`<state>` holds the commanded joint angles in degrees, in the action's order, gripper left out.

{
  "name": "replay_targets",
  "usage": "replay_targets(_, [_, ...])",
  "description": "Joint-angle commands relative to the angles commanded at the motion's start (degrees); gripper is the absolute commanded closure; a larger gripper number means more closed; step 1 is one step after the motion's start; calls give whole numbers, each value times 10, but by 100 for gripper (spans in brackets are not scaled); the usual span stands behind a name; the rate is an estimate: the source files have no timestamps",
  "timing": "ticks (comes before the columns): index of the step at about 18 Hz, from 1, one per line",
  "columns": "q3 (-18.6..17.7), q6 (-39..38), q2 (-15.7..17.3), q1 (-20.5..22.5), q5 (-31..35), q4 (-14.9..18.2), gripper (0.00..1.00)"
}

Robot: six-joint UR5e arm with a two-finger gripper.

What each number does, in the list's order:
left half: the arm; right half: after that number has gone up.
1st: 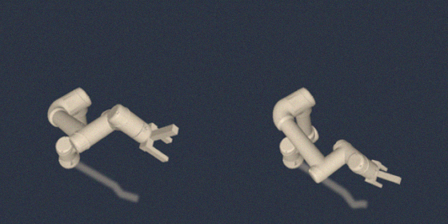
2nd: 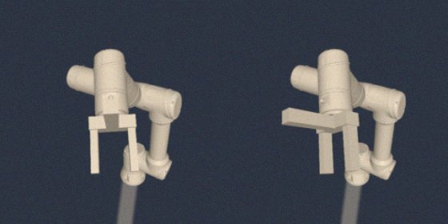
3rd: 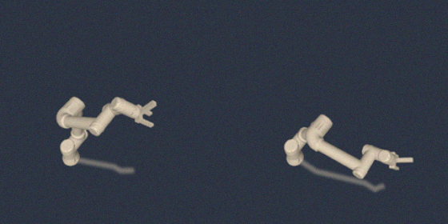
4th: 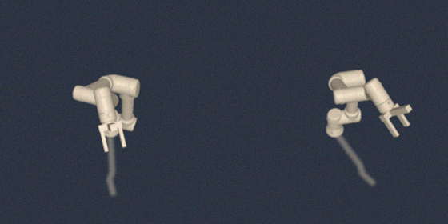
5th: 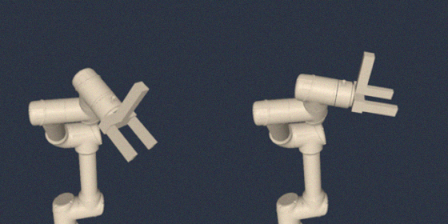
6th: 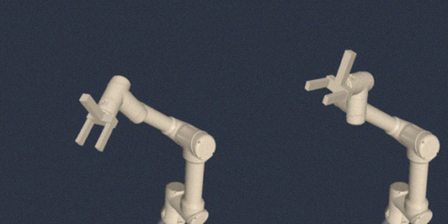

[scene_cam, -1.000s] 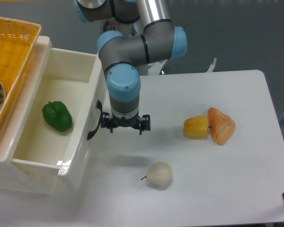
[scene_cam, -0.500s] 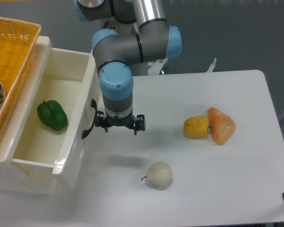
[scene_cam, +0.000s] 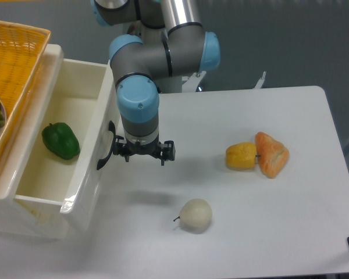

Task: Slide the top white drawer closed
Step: 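Push the drawer front with the gripper, sliding the drawer into the unit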

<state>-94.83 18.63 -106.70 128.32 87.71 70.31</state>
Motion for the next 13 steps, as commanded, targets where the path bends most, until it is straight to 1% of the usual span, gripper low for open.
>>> replay_targets(6, [0, 0, 9, -7, -15, 1, 0])
replay_targets(9, [-1, -1, 10, -18, -16, 3, 0])
replay_targets(13, [-4, -2, 14, -21, -15, 4, 0])
